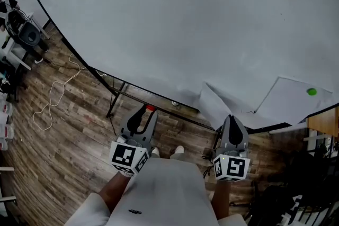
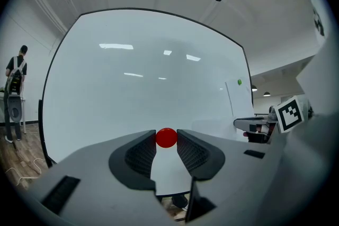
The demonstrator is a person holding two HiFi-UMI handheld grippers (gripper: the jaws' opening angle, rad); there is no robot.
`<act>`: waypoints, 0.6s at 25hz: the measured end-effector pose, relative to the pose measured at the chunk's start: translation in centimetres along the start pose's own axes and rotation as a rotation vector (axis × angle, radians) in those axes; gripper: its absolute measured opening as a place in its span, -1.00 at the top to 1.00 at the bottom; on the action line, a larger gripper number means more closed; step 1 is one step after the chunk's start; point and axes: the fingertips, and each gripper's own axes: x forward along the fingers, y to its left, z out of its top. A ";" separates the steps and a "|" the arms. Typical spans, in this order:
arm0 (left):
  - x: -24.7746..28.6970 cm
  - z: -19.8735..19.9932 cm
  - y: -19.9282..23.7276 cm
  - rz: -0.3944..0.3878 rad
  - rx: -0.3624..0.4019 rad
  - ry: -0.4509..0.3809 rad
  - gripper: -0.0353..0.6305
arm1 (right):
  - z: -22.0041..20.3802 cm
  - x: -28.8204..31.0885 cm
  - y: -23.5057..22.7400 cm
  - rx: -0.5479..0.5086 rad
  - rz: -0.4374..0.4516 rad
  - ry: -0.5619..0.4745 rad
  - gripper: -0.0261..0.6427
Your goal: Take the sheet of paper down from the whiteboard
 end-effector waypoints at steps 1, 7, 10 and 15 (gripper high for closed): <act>0.1 -0.1 0.0 -0.001 -0.002 0.000 0.52 | -0.1 0.1 0.0 -0.001 0.001 0.000 0.89; 0.0 -0.5 -0.3 -0.006 -0.004 -0.003 0.52 | 0.0 0.0 0.1 -0.002 0.009 -0.006 0.89; 0.1 -0.4 -0.2 -0.007 -0.006 -0.001 0.52 | 0.1 0.2 0.3 0.000 0.013 -0.007 0.89; 0.2 0.0 -0.2 -0.012 -0.004 0.001 0.52 | 0.6 0.4 0.5 0.006 0.013 -0.009 0.89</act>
